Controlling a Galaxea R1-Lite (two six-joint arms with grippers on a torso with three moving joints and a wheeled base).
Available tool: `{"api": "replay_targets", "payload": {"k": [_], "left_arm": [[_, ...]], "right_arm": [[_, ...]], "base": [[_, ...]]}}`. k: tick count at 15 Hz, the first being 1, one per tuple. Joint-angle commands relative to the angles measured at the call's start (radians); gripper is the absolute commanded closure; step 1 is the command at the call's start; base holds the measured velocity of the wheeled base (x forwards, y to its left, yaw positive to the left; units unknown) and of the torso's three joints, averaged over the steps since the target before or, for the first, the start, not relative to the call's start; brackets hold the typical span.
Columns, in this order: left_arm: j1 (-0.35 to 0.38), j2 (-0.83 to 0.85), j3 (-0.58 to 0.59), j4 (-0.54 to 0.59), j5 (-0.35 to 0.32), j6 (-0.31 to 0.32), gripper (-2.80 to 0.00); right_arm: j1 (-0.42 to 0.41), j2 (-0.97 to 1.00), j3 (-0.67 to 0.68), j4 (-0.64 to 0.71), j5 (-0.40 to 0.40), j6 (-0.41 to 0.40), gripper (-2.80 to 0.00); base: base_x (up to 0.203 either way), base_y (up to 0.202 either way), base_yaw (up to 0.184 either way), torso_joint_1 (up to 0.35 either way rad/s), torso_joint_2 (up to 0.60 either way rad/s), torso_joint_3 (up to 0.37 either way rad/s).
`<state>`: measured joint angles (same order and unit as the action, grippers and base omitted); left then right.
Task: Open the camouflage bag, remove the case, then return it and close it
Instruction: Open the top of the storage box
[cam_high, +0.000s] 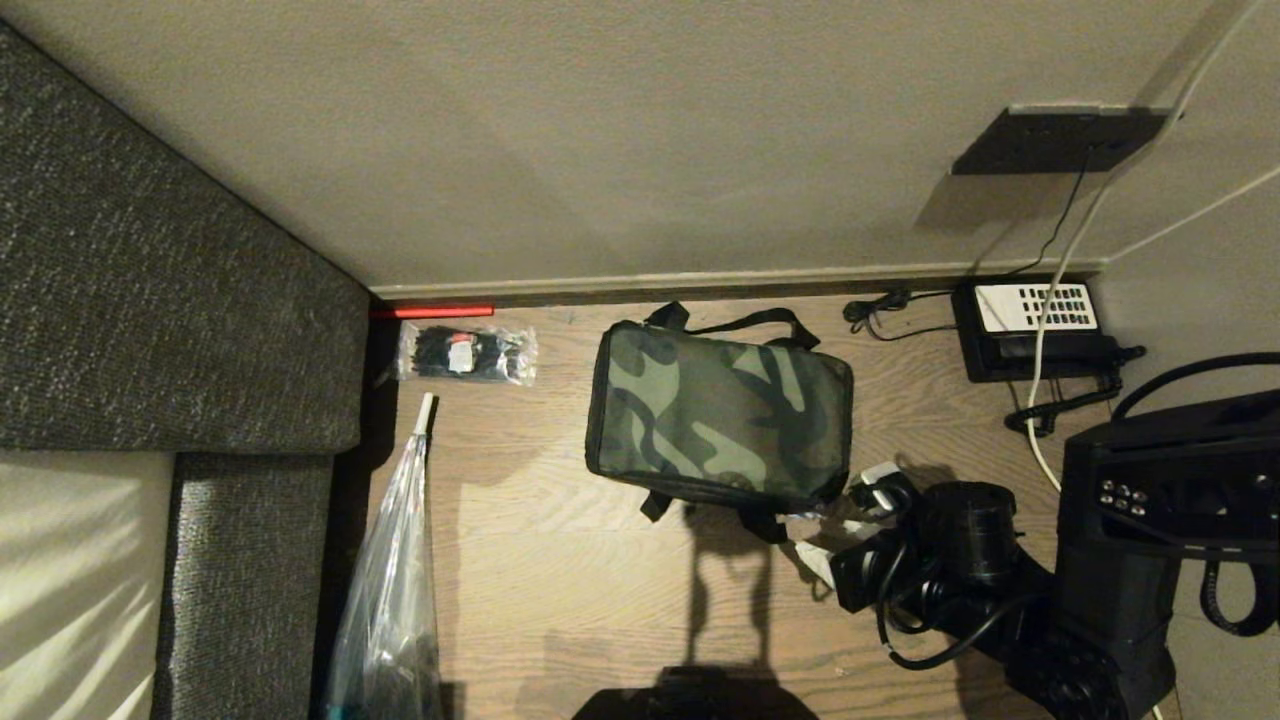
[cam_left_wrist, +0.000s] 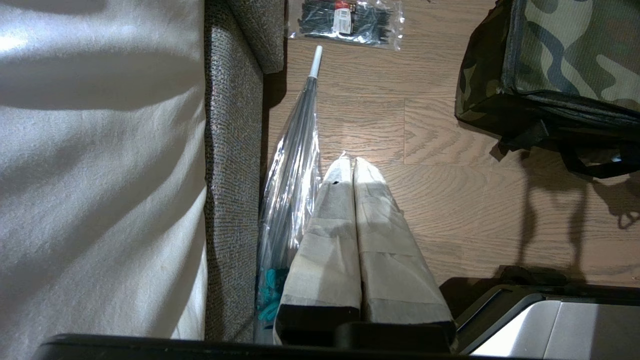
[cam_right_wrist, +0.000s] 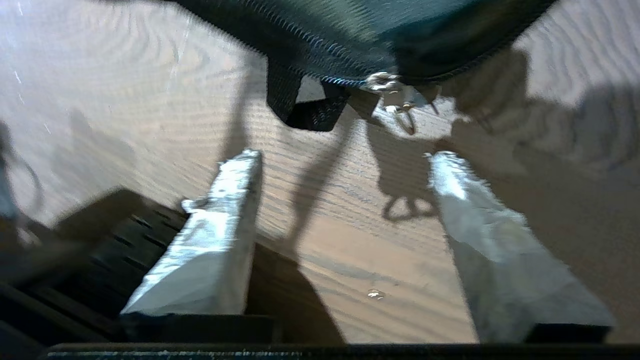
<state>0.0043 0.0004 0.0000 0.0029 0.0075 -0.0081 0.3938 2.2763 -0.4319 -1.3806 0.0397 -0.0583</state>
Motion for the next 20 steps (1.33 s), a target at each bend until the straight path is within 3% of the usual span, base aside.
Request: {"api": "replay_targets", "payload": {"k": [1,3,14,15,20], "left_arm": [[0.000,0.000,0.003,0.000,0.000,-0.001,0.00],[0.000,-0.002,0.003,0.001,0.000,-0.001,0.00],[0.000,-0.001,0.003,0.000,0.000,0.000,0.00],[0.000,-0.002,0.003,0.000,0.000,0.000,0.00],[0.000,0.000,0.003,0.000,0.000,-0.001,0.00]], "right_arm": [[-0.020,0.048,-0.006,-0.036,0.044,-0.089,-2.80],[-0.034,0.060,-0.033,-0.042,0.093,-0.152,-2.80],[-0.081,0.163,-0.130,-0.095,0.091,-0.194,-2.80],[-0.081,0.170,-0.132,-0.099,0.091,-0.190,0.00],[-0.081,0.193,-0.154,-0.149,0.089,-0.191,0.00]], "base": [[0.000,0.000,0.000,0.000,0.00,0.000],[0.000,0.000,0.000,0.000,0.00,0.000],[0.000,0.000,0.000,0.000,0.00,0.000],[0.000,0.000,0.000,0.000,0.00,0.000],[0.000,0.000,0.000,0.000,0.00,0.000]]}}
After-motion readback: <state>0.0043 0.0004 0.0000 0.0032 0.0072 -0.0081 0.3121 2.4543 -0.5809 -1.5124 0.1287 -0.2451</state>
